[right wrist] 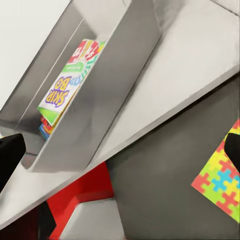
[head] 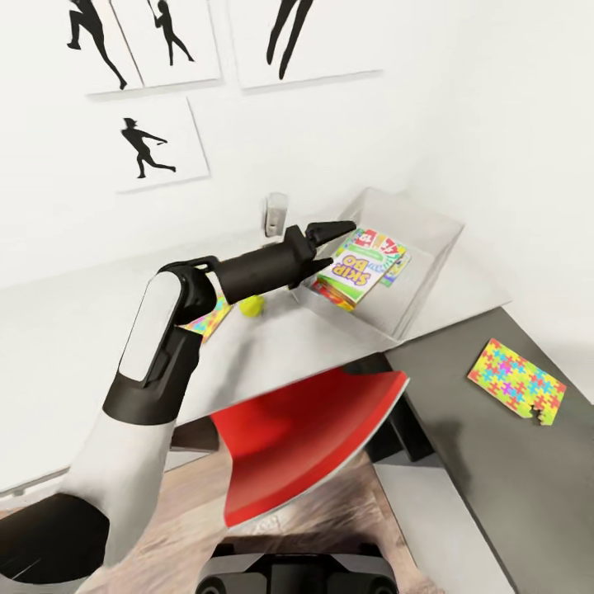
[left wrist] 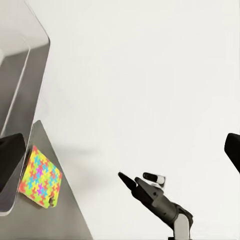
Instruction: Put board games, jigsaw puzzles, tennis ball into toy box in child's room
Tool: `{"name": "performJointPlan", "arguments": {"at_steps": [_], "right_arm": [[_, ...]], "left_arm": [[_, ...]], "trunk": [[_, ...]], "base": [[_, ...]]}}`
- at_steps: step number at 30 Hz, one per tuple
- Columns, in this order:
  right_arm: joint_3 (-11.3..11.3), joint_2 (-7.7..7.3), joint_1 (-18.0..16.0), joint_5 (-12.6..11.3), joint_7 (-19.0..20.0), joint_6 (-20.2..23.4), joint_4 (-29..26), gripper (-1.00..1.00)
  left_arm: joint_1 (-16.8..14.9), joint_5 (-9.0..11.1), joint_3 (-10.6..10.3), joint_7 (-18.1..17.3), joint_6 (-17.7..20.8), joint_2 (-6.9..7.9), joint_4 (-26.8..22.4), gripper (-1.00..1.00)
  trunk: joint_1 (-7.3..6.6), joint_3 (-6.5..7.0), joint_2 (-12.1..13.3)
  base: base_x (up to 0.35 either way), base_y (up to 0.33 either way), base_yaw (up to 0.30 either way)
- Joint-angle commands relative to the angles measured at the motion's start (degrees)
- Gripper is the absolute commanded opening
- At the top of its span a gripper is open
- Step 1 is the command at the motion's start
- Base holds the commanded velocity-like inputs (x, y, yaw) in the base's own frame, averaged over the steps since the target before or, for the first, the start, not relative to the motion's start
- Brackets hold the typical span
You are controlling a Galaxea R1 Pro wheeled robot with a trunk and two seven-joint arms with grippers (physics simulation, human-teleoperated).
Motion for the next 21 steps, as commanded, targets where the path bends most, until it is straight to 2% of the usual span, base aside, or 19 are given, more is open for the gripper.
{"name": "performJointPlan", "arguments": {"at_steps": [1, 4, 8, 17, 21], "right_arm": [[-0.03, 0.0, -0.09, 0.33, 0.38, 0.23, 0.01, 1.0], [0.01, 0.02, -0.09, 0.32, 0.36, 0.23, 0.01, 1.0], [0.05, 0.03, -0.08, 0.3, 0.32, 0.23, 0.1, 1.0], [0.69, 0.02, -0.11, 0.34, 0.09, 0.23, 0.6, 1.0], [2.29, 0.16, -0.15, 0.41, -0.88, 0.23, 0.72, 1.0]], "left_arm": [[-1.17, 1.43, -0.62, 2.24, 0.06, -0.23, 0.01, 1.0], [-4.16, 3.57, -2.51, 7.09, -0.1, -0.95, 0.25, 1.0], [-7.21, 4.89, -4.97, 12.62, -0.44, -1.85, 1.35, 1.0], [-10.67, 4.91, -8.09, 17.35, -0.8, -2.53, 3.39, 1.0], [-12.06, 3.12, -9.21, 20.85, -0.84, -2.6, 4.0, 1.0]], "trunk": [[0.03, -0.05, -0.09], [0.03, 0.03, -0.09], [0.03, 0.14, -0.09], [0.03, 0.37, -0.09], [0.03, 0.46, -0.09]], "base": [[0.0, 0.0, -0.275], [0.0, 0.0, -0.275], [0.0, 0.0, -0.275], [0.0, 0.0, -0.275], [0.0, 0.0, -0.278]]}}
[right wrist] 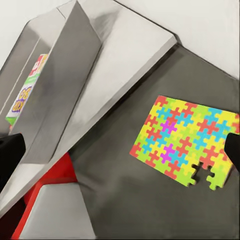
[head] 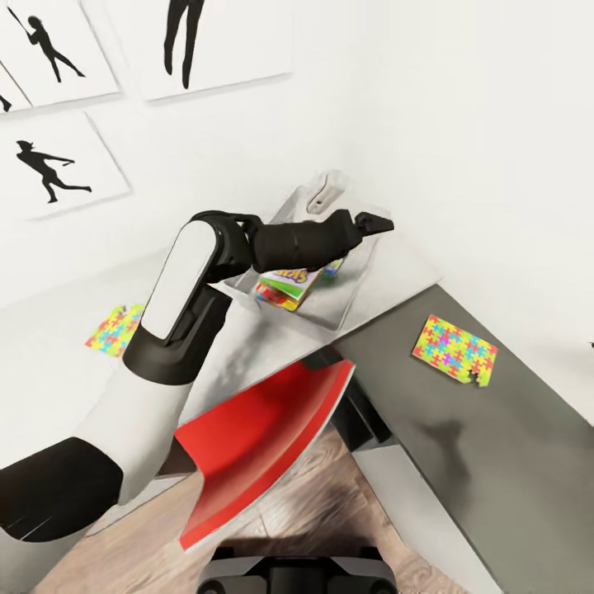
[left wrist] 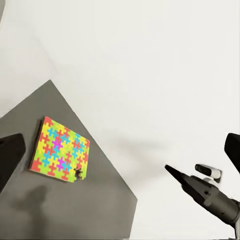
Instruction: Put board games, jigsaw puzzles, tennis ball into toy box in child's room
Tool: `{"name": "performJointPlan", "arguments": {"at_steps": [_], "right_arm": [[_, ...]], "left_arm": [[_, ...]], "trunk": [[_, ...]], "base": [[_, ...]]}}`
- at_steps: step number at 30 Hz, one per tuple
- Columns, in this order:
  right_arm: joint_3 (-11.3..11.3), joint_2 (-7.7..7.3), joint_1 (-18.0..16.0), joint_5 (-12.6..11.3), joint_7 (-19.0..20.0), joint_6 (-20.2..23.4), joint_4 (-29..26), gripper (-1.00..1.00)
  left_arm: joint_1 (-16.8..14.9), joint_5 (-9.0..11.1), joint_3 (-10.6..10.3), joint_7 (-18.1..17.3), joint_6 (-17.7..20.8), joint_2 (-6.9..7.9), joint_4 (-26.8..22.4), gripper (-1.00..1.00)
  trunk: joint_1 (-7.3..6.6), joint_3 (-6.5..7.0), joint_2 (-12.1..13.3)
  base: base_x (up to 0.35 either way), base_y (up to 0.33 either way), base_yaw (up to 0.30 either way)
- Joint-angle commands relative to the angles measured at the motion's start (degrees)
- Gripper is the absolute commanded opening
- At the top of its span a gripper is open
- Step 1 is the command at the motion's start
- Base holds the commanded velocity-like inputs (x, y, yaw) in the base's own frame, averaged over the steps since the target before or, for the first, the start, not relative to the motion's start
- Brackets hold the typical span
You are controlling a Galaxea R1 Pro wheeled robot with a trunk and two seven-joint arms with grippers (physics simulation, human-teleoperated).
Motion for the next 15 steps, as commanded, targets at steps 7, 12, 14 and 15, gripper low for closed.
{"name": "performJointPlan", "arguments": {"at_steps": [7, 12, 14, 15], "right_arm": [[3.82, 0.27, -0.11, 0.29, -1.56, 0.24, 0.08, 1.0], [4.48, 0.57, -0.12, 0.28, -1.86, 0.24, 0.09, 1.0], [4.65, 0.73, -0.12, 0.29, -1.94, 0.24, 0.09, 1.0], [4.71, 0.8, -0.12, 0.31, -1.96, 0.24, 0.08, 1.0]], "left_arm": [[-2.84, -4.21, -2.52, 7.74, 0.03, -0.15, 4.53, 1.0], [-3.8, -5.34, -2.96, 8.71, 0.04, -0.22, 5.46, 1.0], [-4.23, -5.64, -3.1, 8.95, 0.04, -0.24, 5.75, 1.0], [-4.38, -5.72, -3.15, 9.04, 0.04, -0.26, 5.9, 1.0]], "trunk": [[0.03, 0.08, -0.09], [0.03, 0.19, -0.09], [0.03, 0.23, -0.09], [0.03, 0.26, -0.09]], "base": [[0.0, 0.0, -0.278], [0.0, 0.0, -0.278], [0.0, 0.0, -0.278], [0.0, 0.0, -0.278]]}}
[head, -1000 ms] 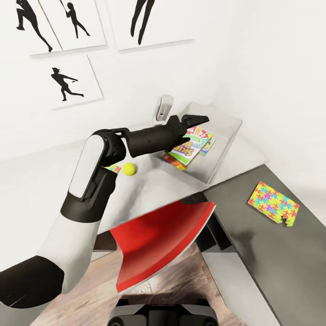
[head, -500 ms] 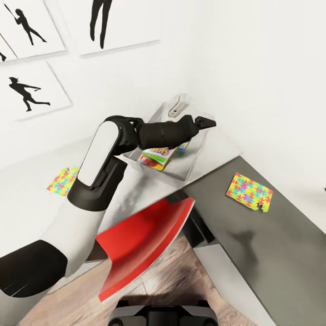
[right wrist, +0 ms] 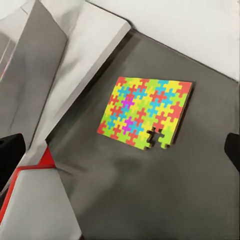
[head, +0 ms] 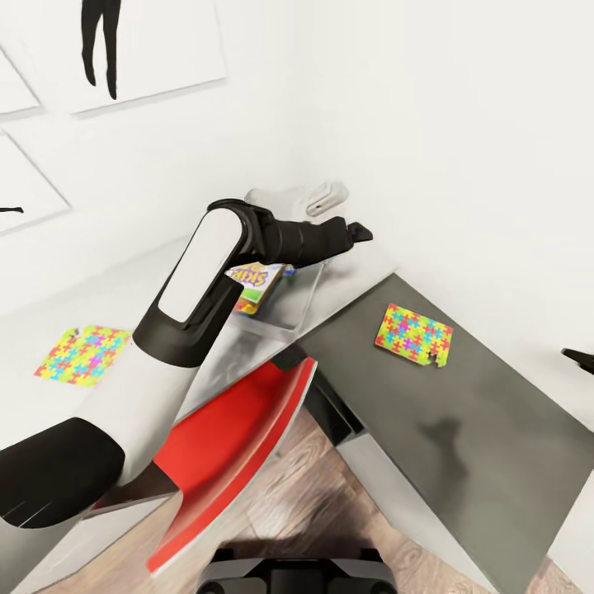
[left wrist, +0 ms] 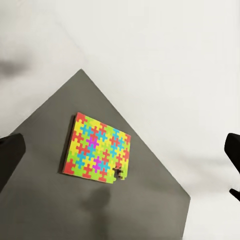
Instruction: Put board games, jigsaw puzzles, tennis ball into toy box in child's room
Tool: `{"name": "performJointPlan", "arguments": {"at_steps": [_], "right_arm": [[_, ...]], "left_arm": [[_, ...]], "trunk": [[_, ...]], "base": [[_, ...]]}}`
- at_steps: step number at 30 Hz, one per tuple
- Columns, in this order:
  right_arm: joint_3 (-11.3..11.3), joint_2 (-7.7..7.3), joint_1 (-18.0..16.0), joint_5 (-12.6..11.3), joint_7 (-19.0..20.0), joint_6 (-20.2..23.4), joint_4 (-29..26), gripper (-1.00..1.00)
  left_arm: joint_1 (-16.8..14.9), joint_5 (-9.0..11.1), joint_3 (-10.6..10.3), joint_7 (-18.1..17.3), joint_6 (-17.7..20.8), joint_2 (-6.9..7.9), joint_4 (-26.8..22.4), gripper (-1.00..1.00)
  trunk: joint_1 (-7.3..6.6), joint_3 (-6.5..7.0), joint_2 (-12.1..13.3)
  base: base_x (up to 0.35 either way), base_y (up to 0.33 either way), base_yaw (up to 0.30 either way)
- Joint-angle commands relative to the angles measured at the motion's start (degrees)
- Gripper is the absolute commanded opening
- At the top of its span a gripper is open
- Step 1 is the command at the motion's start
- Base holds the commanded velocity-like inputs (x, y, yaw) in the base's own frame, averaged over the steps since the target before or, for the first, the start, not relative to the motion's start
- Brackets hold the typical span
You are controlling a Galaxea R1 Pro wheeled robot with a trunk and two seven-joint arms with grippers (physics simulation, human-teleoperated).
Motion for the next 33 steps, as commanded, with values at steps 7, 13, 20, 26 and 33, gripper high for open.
{"name": "performJointPlan", "arguments": {"at_steps": [7, 13, 20, 26, 33], "right_arm": [[0.14, 0.24, -0.09, 0.32, 0.29, 0.26, -0.05, 1.0], [0.14, 0.28, -0.09, 0.3, 0.28, 0.26, -0.06, 1.0], [0.2, 0.29, -0.09, 0.24, 0.28, 0.26, -0.06, 1.0], [0.24, 0.32, -0.07, 0.25, 0.28, 0.26, -0.08, 1.0], [0.77, 1.77, -0.06, 0.35, 0.33, 0.26, -0.68, 1.0]], "left_arm": [[-0.41, 0.11, -0.2, 1.02, -0.01, -0.08, 2.68, 1.0], [-0.46, 0.05, -0.37, 1.09, -0.02, -0.09, 3.76, 1.0], [-0.48, -0.26, -2.23, 0.95, -0.1, 0.43, 8.81, 1.0], [-1.43, -4.81, -2.3, -3.95, -0.11, 0.69, 19.69, 1.0], [-4.04, -13.85, -2.13, -18.86, -0.43, 0.73, 32.88, 1.0]], "trunk": [[0.03, 0.08, -0.09], [0.03, 0.21, -0.09], [0.03, 0.36, -0.09], [0.03, 0.49, -0.09], [0.03, 0.62, -0.09]], "base": [[0.0, 0.0, -0.278], [0.0, 0.0, -0.278], [0.0, 0.0, -0.278], [0.0, 0.0, -0.278], [0.0, 0.0, -0.261]]}}
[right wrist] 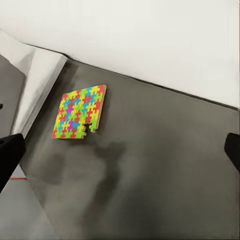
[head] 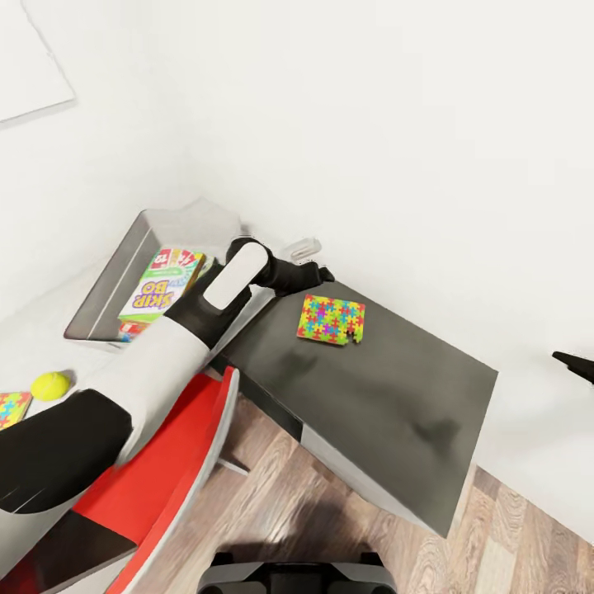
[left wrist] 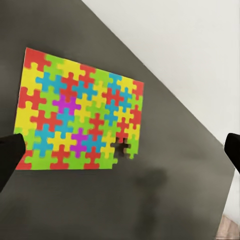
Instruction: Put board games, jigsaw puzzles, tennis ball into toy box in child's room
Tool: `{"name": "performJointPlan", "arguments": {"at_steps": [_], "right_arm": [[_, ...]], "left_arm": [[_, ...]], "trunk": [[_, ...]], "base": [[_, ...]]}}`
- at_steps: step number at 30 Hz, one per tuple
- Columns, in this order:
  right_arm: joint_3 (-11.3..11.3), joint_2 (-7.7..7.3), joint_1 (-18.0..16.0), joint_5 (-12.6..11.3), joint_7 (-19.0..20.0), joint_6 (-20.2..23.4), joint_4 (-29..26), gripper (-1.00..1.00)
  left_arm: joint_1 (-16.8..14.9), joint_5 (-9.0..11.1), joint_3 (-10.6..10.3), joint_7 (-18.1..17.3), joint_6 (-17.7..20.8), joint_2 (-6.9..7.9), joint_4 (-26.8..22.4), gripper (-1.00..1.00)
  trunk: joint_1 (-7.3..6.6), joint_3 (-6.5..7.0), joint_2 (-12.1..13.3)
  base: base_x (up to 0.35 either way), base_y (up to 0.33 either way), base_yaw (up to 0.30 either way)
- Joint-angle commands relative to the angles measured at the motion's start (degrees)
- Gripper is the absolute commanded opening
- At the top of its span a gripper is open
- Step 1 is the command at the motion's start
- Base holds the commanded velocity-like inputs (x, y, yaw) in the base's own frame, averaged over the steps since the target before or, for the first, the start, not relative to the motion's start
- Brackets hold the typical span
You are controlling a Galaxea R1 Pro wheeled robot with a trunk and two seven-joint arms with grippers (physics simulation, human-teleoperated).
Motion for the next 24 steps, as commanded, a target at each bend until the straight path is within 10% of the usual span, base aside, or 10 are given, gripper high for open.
{"name": "performJointPlan", "arguments": {"at_steps": [1, 12, 24], "right_arm": [[0.01, 0.11, -0.07, 0.32, 0.41, 0.26, -0.05, 1.0], [0.15, 0.53, -0.03, 0.34, 0.79, 0.26, -0.69, 1.0], [-0.15, 0.61, -0.02, 0.26, 0.94, 0.26, -0.86, 1.0]], "left_arm": [[-0.18, 0.02, -0.05, -0.65, -0.18, 0.07, 0.99, 1.0], [-1.45, -2.39, 0.01, -6.09, -1.55, 2.09, 7.47, 1.0], [-5.32, -9.88, -0.08, -19.81, -6.28, 2.47, 21.71, 1.0]], "trunk": [[0.03, -0.07, -0.1], [0.03, -0.05, -0.1], [0.03, -0.04, -0.1]], "base": [[0.0, 0.0, -0.154], [0.0, 0.0, -0.046], [0.0, 0.0, -0.002]]}}
